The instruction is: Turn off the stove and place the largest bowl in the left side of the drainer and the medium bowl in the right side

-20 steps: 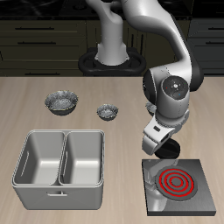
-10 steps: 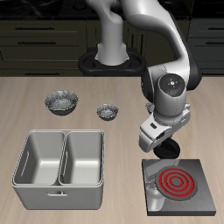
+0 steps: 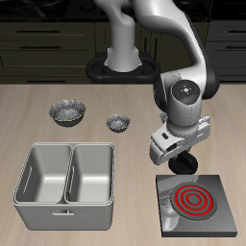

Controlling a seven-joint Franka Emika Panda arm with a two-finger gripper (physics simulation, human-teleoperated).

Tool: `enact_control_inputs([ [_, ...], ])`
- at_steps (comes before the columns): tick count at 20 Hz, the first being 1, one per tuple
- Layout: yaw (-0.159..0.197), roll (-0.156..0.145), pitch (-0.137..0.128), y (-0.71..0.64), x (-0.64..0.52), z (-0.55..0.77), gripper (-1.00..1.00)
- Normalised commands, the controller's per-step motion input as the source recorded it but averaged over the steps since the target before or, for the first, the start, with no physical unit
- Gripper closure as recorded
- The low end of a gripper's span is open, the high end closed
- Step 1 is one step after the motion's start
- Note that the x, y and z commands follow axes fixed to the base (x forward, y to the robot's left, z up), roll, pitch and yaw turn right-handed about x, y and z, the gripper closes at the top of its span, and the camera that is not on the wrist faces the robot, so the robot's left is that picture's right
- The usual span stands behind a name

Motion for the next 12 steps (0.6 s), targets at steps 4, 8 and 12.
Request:
enact_control_inputs([
  [4, -0.107, -0.01, -0.008, -0.08, 0.05, 0.16, 1.0],
  [8, -0.103, 0.016, 0.016, -0.07, 0.01, 0.15, 1.0],
  [12, -0.087, 0.005, 0.004, -0.05, 0.01, 0.08, 1.0],
])
